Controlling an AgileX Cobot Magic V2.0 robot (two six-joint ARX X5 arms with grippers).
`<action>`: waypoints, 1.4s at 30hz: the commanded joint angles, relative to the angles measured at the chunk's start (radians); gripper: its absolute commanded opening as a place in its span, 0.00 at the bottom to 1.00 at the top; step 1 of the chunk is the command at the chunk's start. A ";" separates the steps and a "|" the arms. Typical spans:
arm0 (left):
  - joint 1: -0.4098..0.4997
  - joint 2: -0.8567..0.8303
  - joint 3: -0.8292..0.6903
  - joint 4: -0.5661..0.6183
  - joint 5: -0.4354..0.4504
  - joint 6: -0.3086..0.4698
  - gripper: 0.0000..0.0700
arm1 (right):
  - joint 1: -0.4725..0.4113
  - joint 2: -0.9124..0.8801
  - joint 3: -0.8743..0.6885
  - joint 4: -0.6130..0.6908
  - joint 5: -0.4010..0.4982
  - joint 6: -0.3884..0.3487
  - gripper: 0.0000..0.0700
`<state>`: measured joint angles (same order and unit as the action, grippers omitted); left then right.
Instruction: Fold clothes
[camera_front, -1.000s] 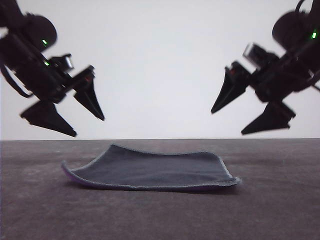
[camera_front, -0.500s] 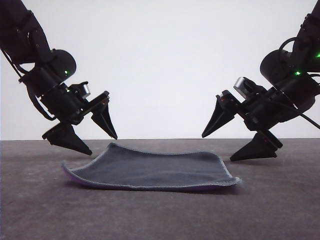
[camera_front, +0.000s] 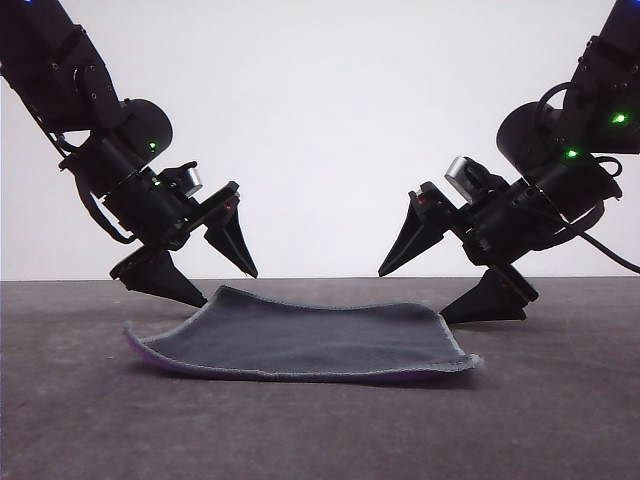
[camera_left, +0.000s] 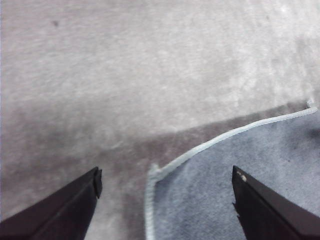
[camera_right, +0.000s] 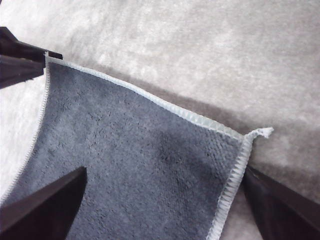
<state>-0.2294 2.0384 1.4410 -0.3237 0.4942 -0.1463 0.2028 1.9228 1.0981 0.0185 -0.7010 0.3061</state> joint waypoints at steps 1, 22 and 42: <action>-0.007 0.029 0.023 0.008 0.004 0.000 0.73 | 0.005 0.028 0.019 0.003 0.002 0.020 0.88; -0.033 0.029 0.023 0.010 -0.004 0.002 0.00 | 0.010 0.032 0.019 0.030 0.033 0.017 0.19; -0.012 0.011 0.023 -0.066 0.105 0.066 0.00 | -0.018 0.031 0.021 0.033 -0.189 0.007 0.01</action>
<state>-0.2428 2.0392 1.4410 -0.3771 0.5832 -0.1158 0.1866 1.9270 1.0988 0.0521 -0.8625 0.3187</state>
